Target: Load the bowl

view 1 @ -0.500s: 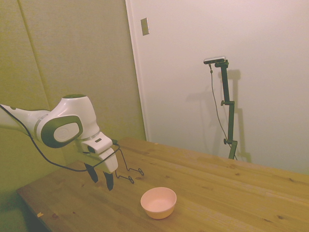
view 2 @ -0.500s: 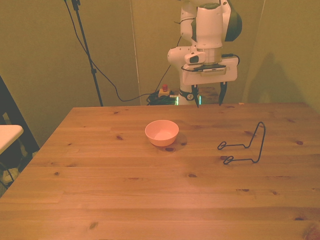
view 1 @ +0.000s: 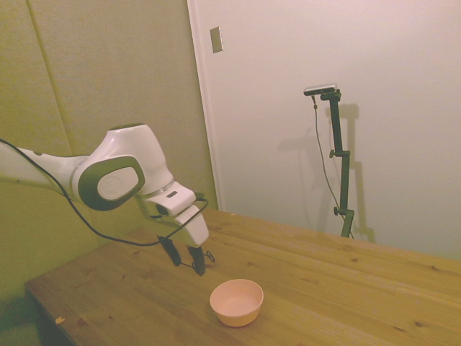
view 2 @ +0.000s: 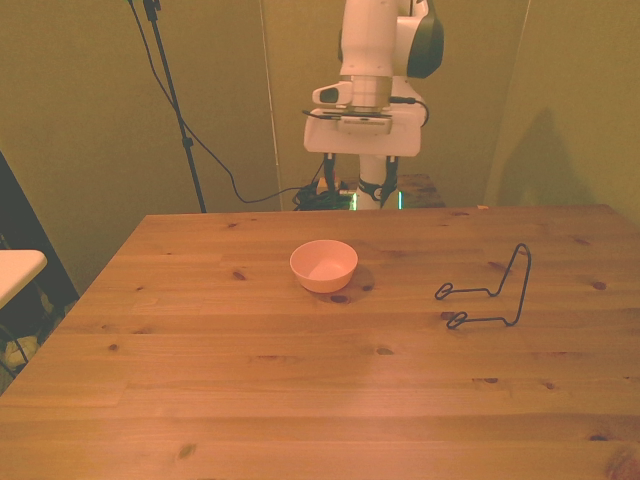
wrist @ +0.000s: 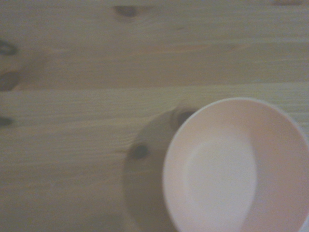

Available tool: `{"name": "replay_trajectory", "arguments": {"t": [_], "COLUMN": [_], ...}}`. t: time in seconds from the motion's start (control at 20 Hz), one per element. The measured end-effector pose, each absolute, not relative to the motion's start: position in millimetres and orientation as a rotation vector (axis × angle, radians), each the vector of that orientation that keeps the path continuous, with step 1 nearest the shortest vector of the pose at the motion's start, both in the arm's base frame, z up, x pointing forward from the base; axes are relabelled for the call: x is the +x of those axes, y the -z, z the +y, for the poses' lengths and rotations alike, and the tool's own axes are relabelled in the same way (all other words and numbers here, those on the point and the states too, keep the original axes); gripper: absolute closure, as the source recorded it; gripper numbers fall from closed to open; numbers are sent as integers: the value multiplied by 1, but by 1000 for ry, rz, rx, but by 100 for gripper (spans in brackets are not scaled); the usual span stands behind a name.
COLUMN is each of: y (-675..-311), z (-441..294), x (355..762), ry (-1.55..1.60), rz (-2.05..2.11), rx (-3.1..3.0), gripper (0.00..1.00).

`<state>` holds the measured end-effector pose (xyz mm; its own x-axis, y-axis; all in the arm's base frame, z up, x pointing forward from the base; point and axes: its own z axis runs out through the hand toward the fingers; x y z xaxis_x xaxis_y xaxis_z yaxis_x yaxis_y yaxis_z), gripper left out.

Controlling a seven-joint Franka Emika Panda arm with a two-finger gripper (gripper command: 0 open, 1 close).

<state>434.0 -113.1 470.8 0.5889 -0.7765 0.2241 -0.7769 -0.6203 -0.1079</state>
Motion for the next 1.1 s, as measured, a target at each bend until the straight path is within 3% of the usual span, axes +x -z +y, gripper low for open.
{"name": "replay_trajectory", "arguments": {"t": [0.6, 0.65, 1.1], "y": [-387, -382, -359], "z": [-119, -119, -112], "x": [483, 484, 487], "ry": [-329, -324, -272], "rz": [-1396, -1400, -1409], "rx": [2789, 2788, 2783], "gripper": [0, 100, 100]}}
